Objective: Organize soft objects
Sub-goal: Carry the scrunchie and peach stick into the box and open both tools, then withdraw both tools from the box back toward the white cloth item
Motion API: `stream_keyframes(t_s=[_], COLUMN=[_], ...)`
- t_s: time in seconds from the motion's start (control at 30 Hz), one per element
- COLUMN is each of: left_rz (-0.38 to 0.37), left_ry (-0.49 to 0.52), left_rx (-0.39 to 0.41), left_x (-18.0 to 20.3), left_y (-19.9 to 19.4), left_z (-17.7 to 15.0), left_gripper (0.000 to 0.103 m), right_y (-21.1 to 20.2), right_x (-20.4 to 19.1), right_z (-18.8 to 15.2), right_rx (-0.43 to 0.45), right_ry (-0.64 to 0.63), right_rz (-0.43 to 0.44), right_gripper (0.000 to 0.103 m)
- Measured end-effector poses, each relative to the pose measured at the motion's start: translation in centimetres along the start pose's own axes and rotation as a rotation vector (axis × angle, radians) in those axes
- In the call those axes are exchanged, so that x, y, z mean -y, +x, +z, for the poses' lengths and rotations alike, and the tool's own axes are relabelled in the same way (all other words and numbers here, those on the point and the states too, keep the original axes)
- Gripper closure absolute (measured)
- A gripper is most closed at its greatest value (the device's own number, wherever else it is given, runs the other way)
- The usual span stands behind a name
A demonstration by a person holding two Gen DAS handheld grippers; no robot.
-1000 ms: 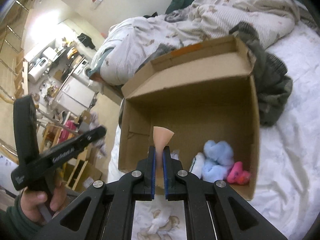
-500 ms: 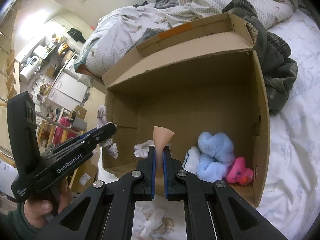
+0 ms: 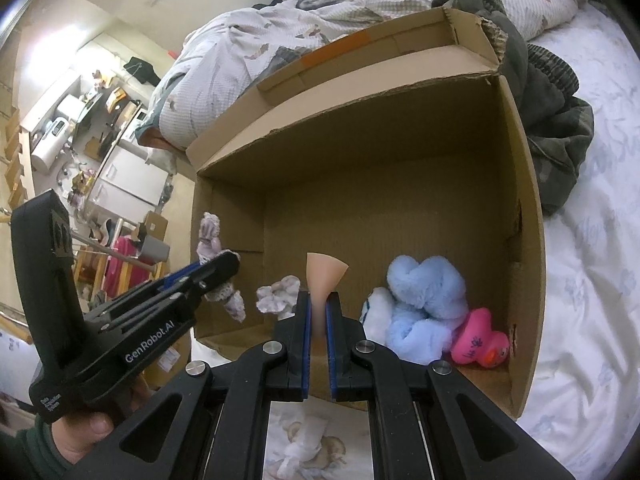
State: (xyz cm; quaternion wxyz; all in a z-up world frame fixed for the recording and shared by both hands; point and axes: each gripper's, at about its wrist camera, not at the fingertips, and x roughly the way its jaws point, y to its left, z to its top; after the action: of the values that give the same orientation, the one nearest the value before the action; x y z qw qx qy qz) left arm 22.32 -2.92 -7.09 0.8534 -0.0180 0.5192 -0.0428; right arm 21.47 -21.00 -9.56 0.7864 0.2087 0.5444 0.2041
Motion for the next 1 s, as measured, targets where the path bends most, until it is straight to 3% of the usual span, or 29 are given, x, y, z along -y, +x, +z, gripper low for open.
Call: stream_keyframes(t_s=[0.37, 0.43, 0.57, 0.6, 0.7, 0.73, 0.77, 0.8, 0.87, 1.0], left_rz=[0.011, 0.012, 0.03, 0.032, 0.027, 0.03, 0.032, 0.033, 0.026, 0.035], left_ry=[0.003, 0.004, -0.002, -0.006, -0.014, -0.017, -0.019, -0.025, -0.034, -0.035], left_rx=[-0.005, -0.001, 0.015, 0.022, 0.03, 0.029, 0.028, 0.025, 0.021, 0.024], left_x=[0.0, 0.0, -0.2, -0.2, -0.4, -0.5, -0.6, -0.7, -1.0, -1.3], left_y=[-0.1, -0.2, -0.7, -0.9, -1.2, -1.2, -1.2, -1.2, -1.3, -1.6], left_z=[-0.1, -0.1, 0.0, 0.0, 0.1, 0.1, 0.1, 0.1, 0.0, -0.3], left_gripper=[0.083, 0.076, 0.045, 0.042, 0.041, 0.041, 0.041, 0.041, 0.041, 0.041], right_y=[0.0, 0.0, -0.3, -0.3, -0.5, -0.6, -0.8, -1.1, -2.1, -2.6], right_x=[0.4, 0.4, 0.7, 0.7, 1.1, 1.2, 1.3, 1.4, 1.3, 1.4], right_z=[0.0, 0.0, 0.1, 0.1, 0.1, 0.2, 0.3, 0.3, 0.3, 0.2], right_rx=[0.005, 0.007, 0.016, 0.019, 0.02, 0.02, 0.023, 0.038, 0.094, 0.101], right_ry=[0.022, 0.026, 0.036, 0.038, 0.065, 0.082, 0.095, 0.106, 0.115, 0.128], right_rz=[-0.012, -0.012, -0.005, -0.003, 0.016, 0.023, 0.031, 0.038, 0.029, 0.035], right_gripper=[0.094, 0.094, 0.094, 0.094, 0.078, 0.063, 0.035, 0.025, 0.021, 0.021])
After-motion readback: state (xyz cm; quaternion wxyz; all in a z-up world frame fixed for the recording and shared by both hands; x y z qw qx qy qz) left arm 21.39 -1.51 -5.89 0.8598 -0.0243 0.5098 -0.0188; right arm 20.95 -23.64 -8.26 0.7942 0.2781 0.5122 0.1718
